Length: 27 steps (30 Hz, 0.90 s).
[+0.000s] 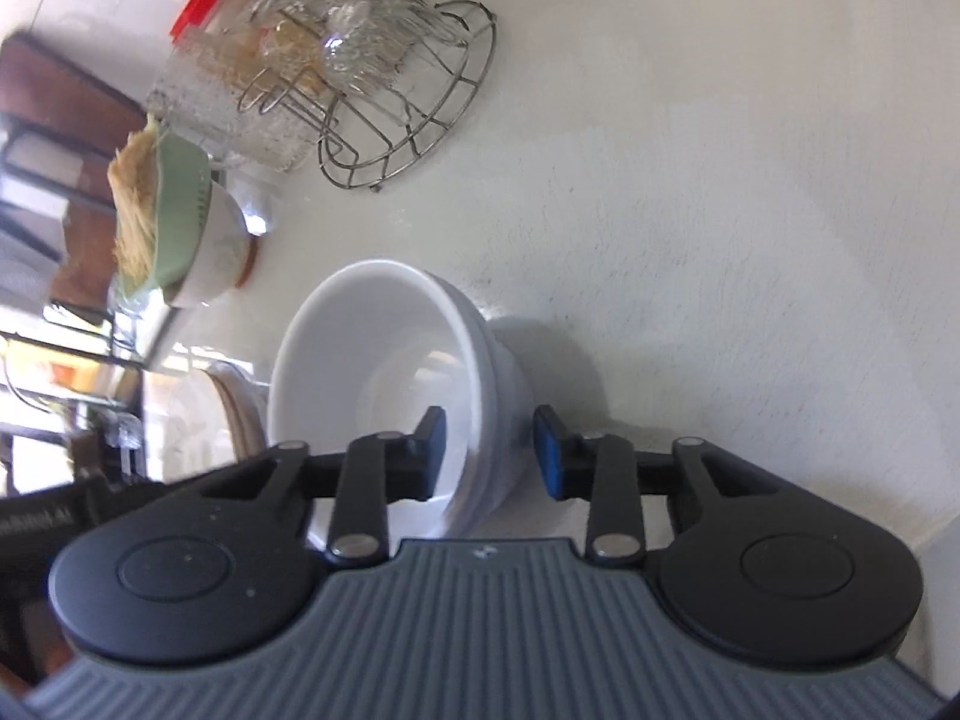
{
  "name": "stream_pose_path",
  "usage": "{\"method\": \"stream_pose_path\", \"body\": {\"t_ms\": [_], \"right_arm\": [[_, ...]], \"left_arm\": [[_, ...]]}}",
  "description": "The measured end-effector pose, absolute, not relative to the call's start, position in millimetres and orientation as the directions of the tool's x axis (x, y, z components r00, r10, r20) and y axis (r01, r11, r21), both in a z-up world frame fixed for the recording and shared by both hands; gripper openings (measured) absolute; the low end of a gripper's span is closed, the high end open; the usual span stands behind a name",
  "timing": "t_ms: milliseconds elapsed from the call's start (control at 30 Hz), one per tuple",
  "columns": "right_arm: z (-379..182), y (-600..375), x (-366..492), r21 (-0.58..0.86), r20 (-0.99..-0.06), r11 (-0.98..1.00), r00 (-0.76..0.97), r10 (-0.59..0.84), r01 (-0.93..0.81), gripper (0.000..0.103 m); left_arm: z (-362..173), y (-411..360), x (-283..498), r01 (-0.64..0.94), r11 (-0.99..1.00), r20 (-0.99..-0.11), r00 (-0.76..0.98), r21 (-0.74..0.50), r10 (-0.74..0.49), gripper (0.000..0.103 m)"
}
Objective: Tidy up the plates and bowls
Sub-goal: 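Open both tools and release the white bowl into the blue bowls, then close both tools on the rim of the nested bowl stack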
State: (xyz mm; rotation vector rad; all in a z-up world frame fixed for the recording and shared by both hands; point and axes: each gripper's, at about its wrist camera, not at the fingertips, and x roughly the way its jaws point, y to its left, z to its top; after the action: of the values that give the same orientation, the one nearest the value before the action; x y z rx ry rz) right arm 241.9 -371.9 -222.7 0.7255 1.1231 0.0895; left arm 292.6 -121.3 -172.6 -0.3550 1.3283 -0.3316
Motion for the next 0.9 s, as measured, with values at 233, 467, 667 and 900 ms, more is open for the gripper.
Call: {"method": "stream_pose_path", "body": {"t_ms": [233,467,667,900], "right_arm": [[-223.7,-374.2,241.4,0.553,-0.800,0.775,0.454,0.393,0.306,0.022],[-215.9,-383.6,236.7,0.506,-0.823,0.801,0.457,0.338,0.319,0.016],[-211.8,-401.2,227.1,0.487,-0.832,0.797,0.468,0.298,0.357,0.016],[-206.4,-411.5,216.3,0.456,-0.844,0.806,0.471,0.257,0.376,0.016]], "left_arm": [[-172.5,-129.9,297.4,0.047,0.903,-0.880,0.208,-0.426,-0.426,0.040],[-170.0,-146.8,305.8,0.106,0.905,-0.882,0.202,-0.412,-0.425,0.049],[-181.6,-171.2,310.1,0.185,0.899,-0.890,0.161,-0.397,-0.426,0.049],[-205.4,-195.2,308.3,0.239,0.891,-0.903,0.102,-0.385,-0.417,0.049]]}}
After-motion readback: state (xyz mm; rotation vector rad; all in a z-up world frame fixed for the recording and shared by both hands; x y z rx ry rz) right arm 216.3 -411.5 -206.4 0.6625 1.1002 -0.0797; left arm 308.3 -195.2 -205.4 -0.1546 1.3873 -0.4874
